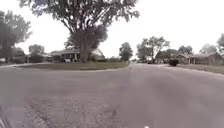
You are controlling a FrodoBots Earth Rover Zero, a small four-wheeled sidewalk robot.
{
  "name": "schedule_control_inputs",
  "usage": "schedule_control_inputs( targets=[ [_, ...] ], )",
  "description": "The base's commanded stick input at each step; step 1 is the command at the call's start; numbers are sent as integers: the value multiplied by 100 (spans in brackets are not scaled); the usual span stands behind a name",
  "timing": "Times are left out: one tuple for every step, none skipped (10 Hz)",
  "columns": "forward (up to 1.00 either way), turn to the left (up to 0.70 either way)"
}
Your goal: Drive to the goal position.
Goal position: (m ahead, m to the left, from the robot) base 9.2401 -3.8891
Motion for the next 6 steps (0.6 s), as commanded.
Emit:
schedule_control_inputs(
  targets=[
    [70,0],
    [70,0],
    [70,0],
    [70,0],
    [70,0],
    [70,0]
  ],
)
